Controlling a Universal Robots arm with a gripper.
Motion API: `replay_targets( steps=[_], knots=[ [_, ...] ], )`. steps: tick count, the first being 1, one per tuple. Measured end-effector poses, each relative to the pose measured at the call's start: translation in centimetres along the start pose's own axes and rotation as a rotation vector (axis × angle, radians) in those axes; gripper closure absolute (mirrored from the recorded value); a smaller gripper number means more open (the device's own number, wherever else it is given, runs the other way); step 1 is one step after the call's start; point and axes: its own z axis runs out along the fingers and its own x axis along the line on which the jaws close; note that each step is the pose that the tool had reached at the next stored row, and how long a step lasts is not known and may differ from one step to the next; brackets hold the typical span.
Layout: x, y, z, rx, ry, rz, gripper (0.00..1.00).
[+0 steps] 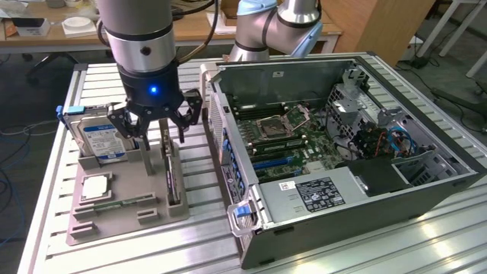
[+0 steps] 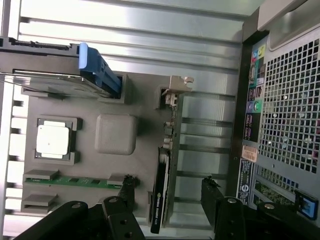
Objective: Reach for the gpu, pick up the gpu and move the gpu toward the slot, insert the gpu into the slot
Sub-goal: 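Pick up the gpu and move the gpu toward the slot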
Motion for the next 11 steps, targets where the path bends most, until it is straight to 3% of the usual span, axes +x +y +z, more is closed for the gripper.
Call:
replay_targets(
  steps=[11],
  knots=[
    [0.04, -0.22, 0.90, 0.0000, -0.0001, 0.000, 0.35]
  ],
)
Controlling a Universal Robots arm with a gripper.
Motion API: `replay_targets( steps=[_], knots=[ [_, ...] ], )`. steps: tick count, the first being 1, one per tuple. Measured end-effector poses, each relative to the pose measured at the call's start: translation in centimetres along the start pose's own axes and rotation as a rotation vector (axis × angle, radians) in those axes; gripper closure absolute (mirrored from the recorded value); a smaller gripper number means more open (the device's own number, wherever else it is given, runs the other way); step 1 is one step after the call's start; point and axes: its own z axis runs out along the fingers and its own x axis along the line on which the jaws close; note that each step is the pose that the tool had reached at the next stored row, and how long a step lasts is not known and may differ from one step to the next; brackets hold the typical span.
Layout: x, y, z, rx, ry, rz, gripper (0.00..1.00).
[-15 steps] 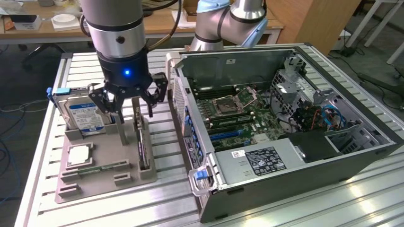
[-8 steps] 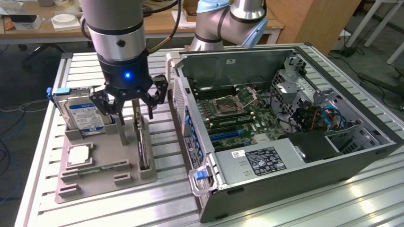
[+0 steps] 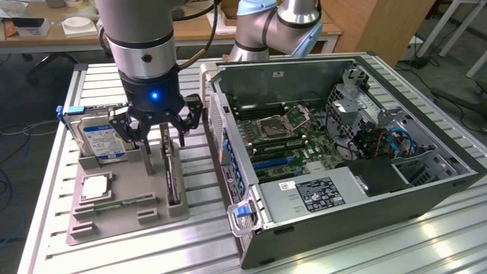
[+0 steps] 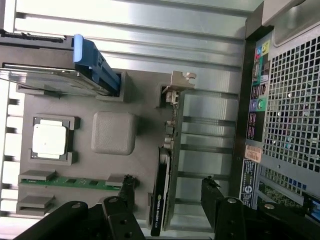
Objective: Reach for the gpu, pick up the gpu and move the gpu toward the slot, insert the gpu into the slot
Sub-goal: 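Pick up the gpu and move the gpu toward the slot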
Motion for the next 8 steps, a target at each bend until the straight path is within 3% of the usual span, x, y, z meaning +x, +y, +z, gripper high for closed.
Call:
replay_targets(
  steps=[8],
  knots=[
    [0.03, -0.16, 0.65, 0.0000, 0.0001, 0.000, 0.35]
  ],
)
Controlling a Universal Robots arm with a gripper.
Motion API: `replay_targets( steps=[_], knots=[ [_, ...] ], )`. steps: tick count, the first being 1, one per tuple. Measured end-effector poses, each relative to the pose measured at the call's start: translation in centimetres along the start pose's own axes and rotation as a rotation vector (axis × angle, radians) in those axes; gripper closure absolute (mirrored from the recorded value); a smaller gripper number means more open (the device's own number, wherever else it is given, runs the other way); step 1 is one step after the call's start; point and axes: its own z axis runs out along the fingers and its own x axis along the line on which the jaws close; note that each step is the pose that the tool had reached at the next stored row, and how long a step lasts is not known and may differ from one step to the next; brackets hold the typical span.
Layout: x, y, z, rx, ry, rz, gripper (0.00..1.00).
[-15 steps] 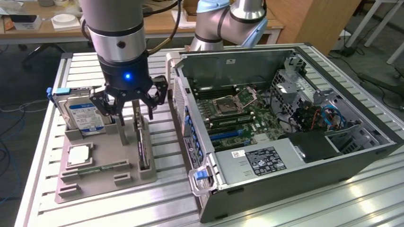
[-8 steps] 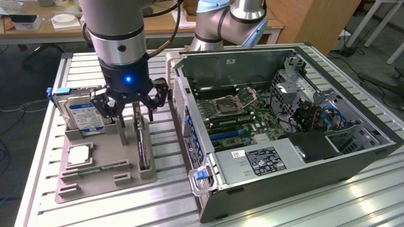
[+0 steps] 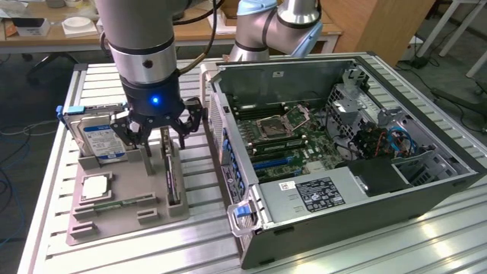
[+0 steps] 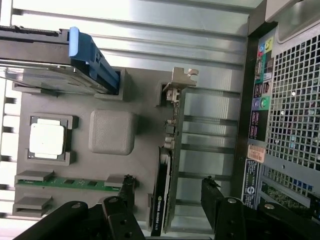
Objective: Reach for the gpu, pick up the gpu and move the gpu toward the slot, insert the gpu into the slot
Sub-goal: 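Pick up the gpu and move the gpu toward the slot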
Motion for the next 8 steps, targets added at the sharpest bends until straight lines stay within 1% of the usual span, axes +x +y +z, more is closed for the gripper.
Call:
replay_targets(
  steps=[8],
  knots=[
    [0.03, -0.18, 0.61, 0.0000, 0.0000, 0.000, 0.35]
  ],
)
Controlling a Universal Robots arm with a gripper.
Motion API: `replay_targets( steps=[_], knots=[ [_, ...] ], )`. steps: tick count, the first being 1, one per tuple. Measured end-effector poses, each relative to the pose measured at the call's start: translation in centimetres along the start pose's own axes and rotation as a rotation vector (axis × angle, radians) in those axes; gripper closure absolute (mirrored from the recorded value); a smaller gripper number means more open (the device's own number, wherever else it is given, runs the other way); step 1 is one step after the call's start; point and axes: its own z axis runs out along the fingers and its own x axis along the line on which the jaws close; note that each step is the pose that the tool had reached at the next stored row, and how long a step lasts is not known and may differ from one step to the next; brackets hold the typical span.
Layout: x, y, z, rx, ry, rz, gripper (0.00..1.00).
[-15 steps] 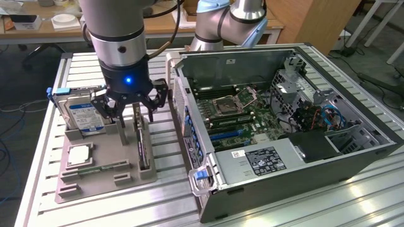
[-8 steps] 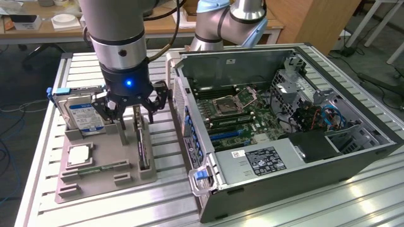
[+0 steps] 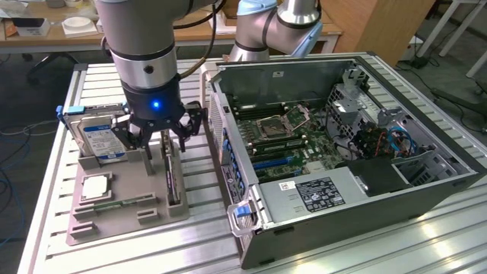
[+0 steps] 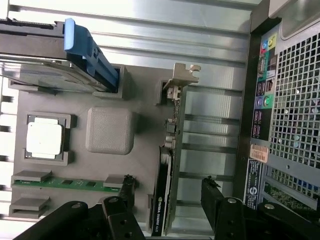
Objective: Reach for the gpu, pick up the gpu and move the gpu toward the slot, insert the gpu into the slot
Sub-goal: 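Pick up the gpu and move the gpu toward the slot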
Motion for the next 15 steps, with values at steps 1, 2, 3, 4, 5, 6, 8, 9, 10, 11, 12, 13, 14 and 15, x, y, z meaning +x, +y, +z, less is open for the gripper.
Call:
replay_targets(
  steps=[1, 2, 3, 4, 5, 6, 8, 9, 10, 11, 12, 13, 14, 15],
  knots=[
    [0.00, -0.02, 0.07, -0.0001, -0.0001, 0.000, 0.35],
    [0.01, -0.04, 0.15, 0.0000, -0.0001, 0.000, 0.35],
    [0.01, -0.06, 0.22, 0.0000, 0.0000, 0.000, 0.35],
    [0.01, -0.09, 0.29, 0.0000, 0.0001, 0.000, 0.35],
    [0.02, -0.12, 0.36, 0.0000, 0.0000, 0.000, 0.35],
    [0.02, -0.17, 0.43, 0.0000, 0.0001, 0.000, 0.35],
    [0.02, -0.20, 0.59, -0.0002, -0.0003, 0.000, 0.35],
    [0.03, -0.21, 0.66, -0.0001, -0.0002, 0.000, 0.35],
    [0.03, -0.21, 0.72, 0.0000, -0.0001, 0.000, 0.35],
    [0.03, -0.21, 0.80, 0.0001, -0.0002, 0.001, 0.35],
    [0.03, -0.21, 0.86, 0.0003, -0.0003, 0.002, 0.35],
    [0.03, -0.21, 0.93, 0.0003, -0.0005, 0.004, 0.35],
    [0.03, -0.21, 0.98, 0.0004, -0.0007, 0.005, 0.35],
    [0.04, -0.22, 1.06, 0.0005, -0.0011, 0.006, 0.35]
  ],
)
